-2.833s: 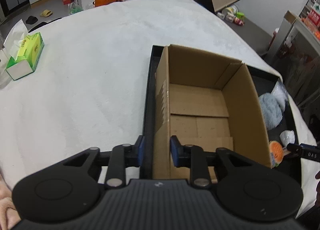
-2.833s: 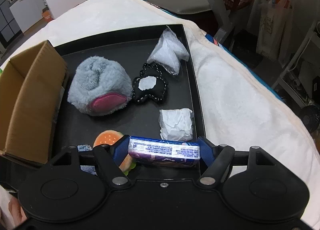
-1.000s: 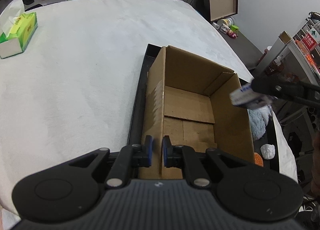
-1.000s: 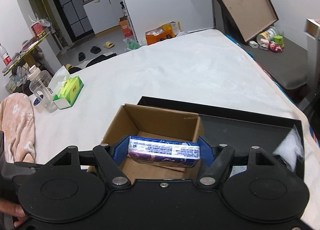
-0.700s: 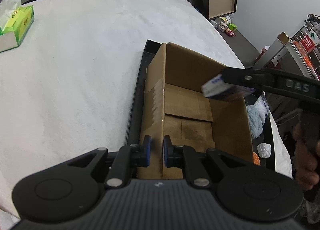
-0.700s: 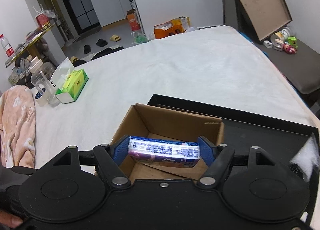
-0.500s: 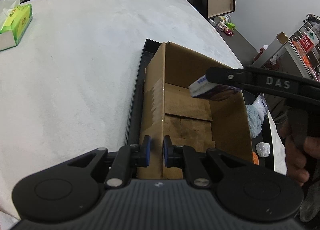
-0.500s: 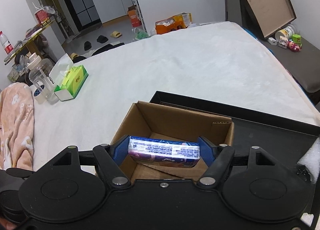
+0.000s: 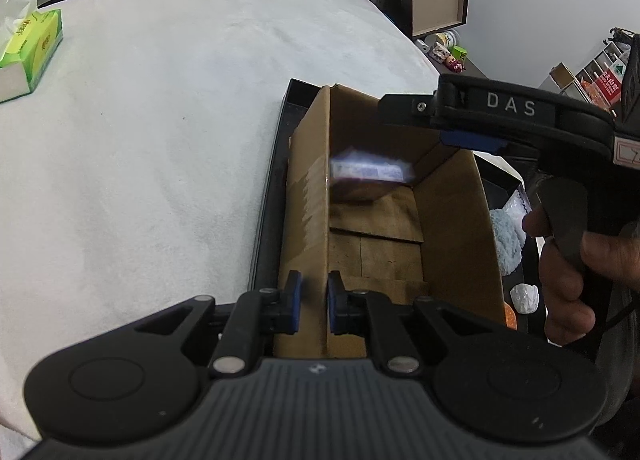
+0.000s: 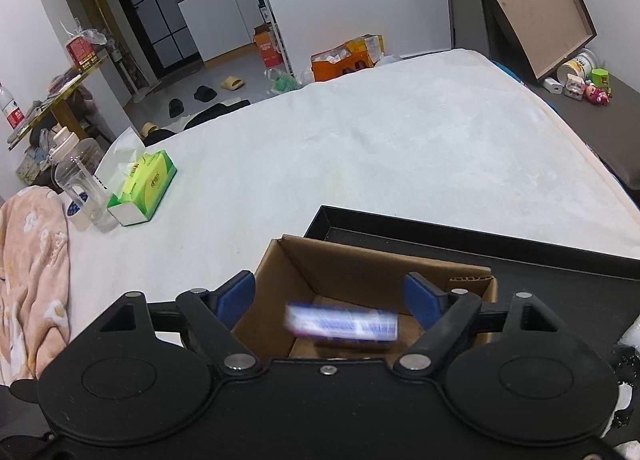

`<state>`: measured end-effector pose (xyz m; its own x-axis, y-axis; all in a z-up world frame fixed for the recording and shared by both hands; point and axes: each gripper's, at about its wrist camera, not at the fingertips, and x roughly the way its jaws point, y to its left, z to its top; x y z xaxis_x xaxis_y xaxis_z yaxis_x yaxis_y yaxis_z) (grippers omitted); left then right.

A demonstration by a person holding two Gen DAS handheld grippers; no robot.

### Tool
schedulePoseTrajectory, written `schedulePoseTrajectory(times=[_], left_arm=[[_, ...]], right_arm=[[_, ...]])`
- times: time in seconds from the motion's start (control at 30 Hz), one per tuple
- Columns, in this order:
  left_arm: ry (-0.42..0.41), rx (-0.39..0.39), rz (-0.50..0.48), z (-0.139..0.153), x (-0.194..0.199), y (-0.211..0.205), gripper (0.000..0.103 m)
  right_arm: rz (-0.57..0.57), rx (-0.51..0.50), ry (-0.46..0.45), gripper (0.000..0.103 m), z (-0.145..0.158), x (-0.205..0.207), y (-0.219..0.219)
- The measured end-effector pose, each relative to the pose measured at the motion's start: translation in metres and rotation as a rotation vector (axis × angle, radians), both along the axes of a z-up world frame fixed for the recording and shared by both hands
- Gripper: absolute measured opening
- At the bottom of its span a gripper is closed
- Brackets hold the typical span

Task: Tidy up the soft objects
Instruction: 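Carry the tissue pack with the right gripper into the box and release, then move the right gripper back to the tray and grasp the white wrapped bundle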

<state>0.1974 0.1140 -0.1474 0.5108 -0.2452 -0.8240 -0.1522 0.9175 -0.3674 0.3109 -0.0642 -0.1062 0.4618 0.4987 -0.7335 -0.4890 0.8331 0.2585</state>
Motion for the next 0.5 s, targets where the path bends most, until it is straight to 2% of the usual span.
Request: schedulePoseTrajectory(times=[0.33,0.5], left_arm=[[0.015,0.054,0.028,0.004,0.003,-0.011,0.012],[0.036,0.09,0.054,0.007,0.004,-0.015,0.021]], right_arm=[[-0.013,-0.003,0.025,0.081,0.004,-0.01,-0.021],[-0.03,0.007,0.018,0.083,0.014,-0.016,-0.039]])
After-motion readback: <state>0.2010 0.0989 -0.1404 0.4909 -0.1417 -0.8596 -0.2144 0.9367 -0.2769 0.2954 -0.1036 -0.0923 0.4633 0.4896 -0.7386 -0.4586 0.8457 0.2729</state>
